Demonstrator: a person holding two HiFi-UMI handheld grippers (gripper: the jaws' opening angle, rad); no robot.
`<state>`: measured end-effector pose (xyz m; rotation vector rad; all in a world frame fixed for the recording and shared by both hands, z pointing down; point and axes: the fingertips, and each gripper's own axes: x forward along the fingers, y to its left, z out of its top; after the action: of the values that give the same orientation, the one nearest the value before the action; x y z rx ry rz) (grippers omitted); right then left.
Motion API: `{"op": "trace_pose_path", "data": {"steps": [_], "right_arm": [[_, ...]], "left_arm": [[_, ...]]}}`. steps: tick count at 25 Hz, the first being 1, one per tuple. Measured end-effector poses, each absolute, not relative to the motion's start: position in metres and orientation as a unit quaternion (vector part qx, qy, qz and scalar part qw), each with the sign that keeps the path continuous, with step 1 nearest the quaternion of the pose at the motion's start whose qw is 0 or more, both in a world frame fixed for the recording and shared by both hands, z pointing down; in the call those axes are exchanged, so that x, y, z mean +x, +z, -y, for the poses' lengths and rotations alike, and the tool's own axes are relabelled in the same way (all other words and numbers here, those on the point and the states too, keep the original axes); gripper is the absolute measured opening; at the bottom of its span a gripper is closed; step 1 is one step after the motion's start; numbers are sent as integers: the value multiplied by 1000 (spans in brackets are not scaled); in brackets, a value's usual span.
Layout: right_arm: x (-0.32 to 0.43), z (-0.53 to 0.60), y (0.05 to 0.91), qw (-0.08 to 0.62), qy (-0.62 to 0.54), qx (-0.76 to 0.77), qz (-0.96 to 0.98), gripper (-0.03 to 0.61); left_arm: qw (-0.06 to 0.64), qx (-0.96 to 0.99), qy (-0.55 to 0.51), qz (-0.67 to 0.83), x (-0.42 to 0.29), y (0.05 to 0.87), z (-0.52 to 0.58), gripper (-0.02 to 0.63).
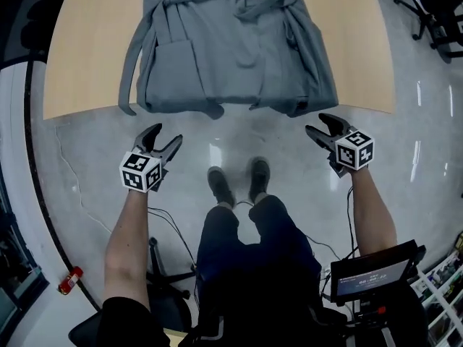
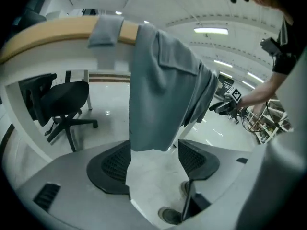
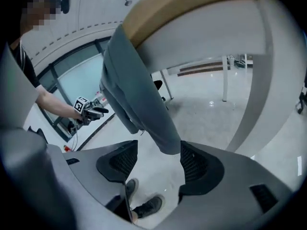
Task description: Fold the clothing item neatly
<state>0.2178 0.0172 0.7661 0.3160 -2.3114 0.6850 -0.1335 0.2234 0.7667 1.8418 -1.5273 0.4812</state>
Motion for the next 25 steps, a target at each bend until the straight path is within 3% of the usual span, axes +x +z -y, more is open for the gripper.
{"op": "trace_pose_path", "data": {"steps": [17,22,23,24,25], "right_arm": [[190,0,824,287,176,111,935,264],[177,11,823,260,159,123,944,261],[177,12,821,256,156,127,945,238],[177,14,820,254,152,132,946,145],[178,15,818,253,149,137,946,84]], "left_arm": [[217,783,200,548,-145,866,-160,301],[200,791,189,547,-141,860,-152,144],[197,792,184,548,-138,857,-152,58],[196,793,176,549,-135,853,-151,9],[195,794,169,550,-132,849,-152,9]]}}
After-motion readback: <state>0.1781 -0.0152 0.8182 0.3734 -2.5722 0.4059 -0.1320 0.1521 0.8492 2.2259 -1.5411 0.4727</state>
